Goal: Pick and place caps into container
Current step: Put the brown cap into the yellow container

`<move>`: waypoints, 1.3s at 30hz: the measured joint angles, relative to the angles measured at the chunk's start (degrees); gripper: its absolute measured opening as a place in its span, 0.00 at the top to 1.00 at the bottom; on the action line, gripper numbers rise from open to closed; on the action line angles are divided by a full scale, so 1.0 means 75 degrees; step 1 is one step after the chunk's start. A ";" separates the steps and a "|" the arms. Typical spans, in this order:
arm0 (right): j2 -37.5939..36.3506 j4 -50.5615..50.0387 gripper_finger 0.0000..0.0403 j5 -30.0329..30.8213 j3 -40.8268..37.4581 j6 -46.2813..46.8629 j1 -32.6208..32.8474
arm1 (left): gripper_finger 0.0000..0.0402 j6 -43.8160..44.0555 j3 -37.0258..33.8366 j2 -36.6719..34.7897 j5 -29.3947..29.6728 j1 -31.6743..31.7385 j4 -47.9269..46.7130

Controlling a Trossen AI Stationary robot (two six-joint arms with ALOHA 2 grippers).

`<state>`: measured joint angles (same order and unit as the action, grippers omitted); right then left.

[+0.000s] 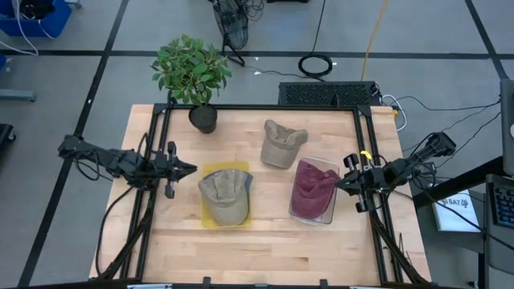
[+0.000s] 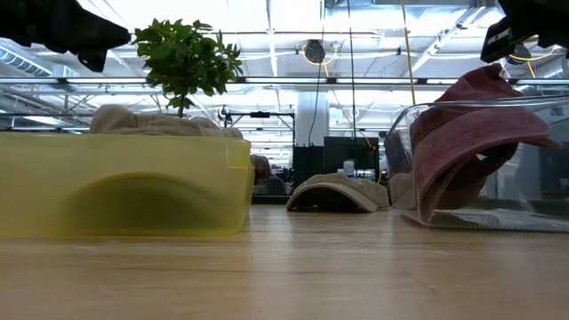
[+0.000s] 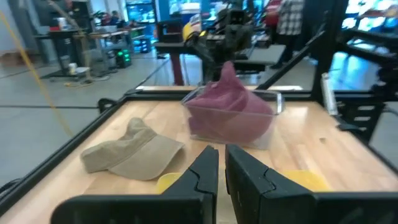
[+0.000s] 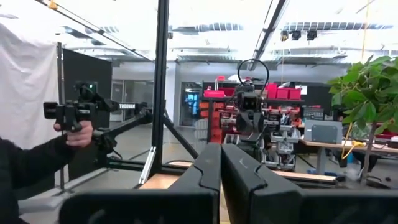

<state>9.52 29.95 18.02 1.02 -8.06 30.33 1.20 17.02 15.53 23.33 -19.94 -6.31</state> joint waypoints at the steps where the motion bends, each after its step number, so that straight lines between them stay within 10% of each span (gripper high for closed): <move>1: 0.0000 0.0031 1.00 -0.0006 -0.0002 0.0001 0.0000 | 0.91 0.0001 0.0000 0.0065 0.0074 0.0000 0.0000; 24: 0.0074 0.0062 1.00 0.0830 -0.0023 -0.0472 -0.0003 | 0.91 -0.1671 0.0000 0.1903 0.0511 0.0000 0.1335; 39: 0.0104 0.0334 1.00 0.0801 -0.0029 -0.0598 -0.0003 | 0.91 -0.0539 0.0000 0.2657 0.0496 0.0000 0.1322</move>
<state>10.30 32.46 24.03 0.80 -12.55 30.30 -2.84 17.02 35.46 27.05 -19.94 3.61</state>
